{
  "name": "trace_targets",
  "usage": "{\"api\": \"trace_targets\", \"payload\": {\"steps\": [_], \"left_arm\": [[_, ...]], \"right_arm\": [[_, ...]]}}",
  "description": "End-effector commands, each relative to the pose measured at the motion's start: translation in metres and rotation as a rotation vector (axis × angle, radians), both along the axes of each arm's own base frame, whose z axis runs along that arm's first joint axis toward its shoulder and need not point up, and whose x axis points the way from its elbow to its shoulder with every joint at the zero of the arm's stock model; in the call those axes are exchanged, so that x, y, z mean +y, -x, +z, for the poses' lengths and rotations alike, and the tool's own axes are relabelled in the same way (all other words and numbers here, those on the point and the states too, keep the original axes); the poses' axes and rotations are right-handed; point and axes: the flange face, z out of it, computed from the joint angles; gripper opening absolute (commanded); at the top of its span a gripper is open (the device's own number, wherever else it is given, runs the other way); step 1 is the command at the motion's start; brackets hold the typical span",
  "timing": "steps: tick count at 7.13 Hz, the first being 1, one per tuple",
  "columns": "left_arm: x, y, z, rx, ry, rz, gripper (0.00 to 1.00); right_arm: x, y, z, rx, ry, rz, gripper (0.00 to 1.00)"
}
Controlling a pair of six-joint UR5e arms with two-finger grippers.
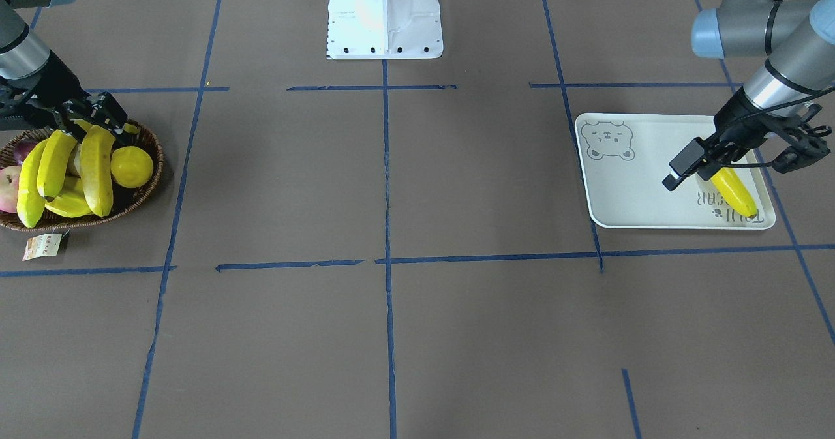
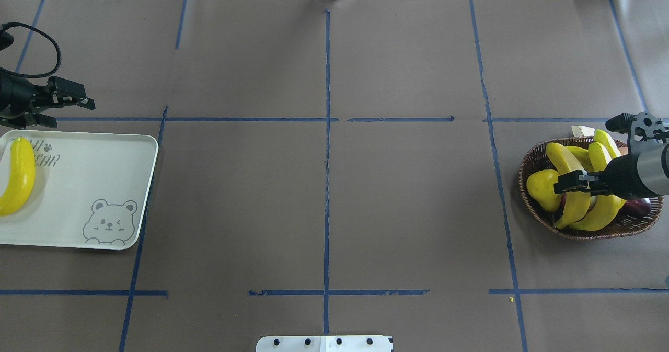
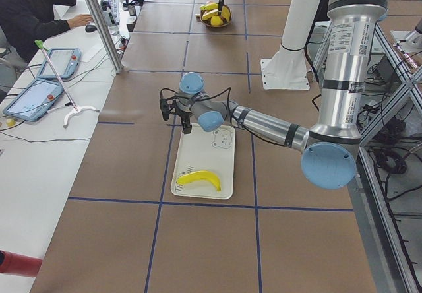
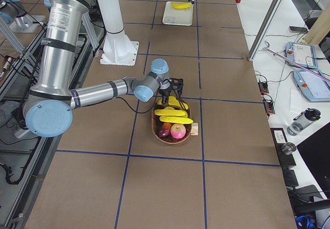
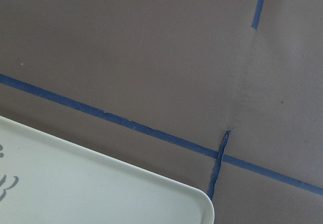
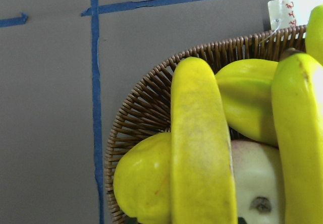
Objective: Transfer all bananas from basket to plate
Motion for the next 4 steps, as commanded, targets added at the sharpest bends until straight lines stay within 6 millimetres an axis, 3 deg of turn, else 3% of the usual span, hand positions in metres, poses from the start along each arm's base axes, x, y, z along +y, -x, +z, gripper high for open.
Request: {"api": "trace_targets", "payload": {"steps": [1, 2, 3, 4], "left_arm": [[0.0, 0.0, 0.0, 0.0, 0.002, -0.001, 1.0], [0.0, 0.0, -0.001, 0.002, -0.001, -0.001, 1.0], [0.0, 0.0, -0.001, 0.002, -0.001, -0.001, 1.0], [0.001, 0.0, -0.001, 0.002, 0.0, 0.0, 1.0]], "right_arm": [[0.0, 0.0, -0.003, -0.01, -0.012, -0.007, 0.17], [0.001, -0.003, -0.012, -0.021, -0.026, -0.004, 0.04], [0.006, -0.009, -0.03, -0.049, -0.039, -0.01, 0.02], [-0.001, -0.029, -0.047, -0.108, -0.02, -0.007, 0.02]]}}
